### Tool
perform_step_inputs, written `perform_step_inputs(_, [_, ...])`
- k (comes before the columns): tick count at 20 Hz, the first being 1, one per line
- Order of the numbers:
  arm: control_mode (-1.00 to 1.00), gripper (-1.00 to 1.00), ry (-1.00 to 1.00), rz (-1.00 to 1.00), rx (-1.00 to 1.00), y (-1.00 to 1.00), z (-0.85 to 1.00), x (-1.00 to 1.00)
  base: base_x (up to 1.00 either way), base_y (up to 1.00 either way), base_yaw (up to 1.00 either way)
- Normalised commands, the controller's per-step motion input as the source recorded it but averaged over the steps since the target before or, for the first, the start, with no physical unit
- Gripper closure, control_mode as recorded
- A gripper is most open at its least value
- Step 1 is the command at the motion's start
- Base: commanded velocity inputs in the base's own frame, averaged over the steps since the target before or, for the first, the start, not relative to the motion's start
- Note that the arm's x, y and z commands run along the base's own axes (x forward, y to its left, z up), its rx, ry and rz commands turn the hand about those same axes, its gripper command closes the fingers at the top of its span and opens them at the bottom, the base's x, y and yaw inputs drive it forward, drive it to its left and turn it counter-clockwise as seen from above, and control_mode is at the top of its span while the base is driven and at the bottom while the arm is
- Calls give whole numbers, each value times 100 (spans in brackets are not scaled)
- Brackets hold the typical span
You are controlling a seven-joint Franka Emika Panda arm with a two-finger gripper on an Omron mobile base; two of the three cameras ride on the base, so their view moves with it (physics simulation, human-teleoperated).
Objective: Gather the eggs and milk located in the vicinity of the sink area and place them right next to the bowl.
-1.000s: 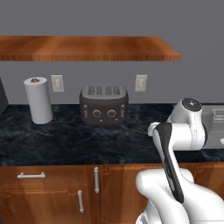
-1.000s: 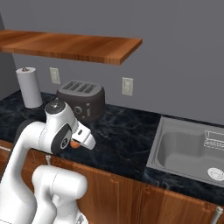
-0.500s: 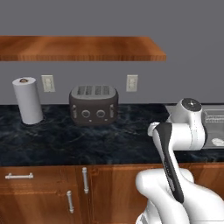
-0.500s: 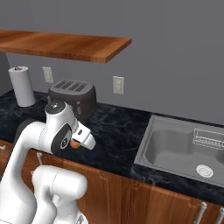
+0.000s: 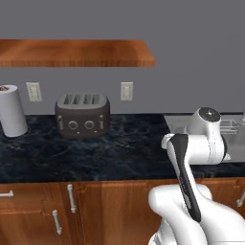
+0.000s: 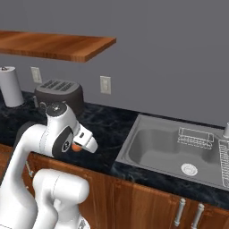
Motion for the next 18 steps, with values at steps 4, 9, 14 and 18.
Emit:
perform_step_inputs(4, [100,100,0,0,0,0,0,0,0,-54,-2])
perform_step_inputs(9, [100,100,0,0,0,0,0,0,0,-54,-2])
perform_step_inputs(14, [100,100,0,0,0,0,0,0,0,-54,-2])
perform_step_inputs(18, [100,100,0,0,0,0,0,0,0,-56,-2])
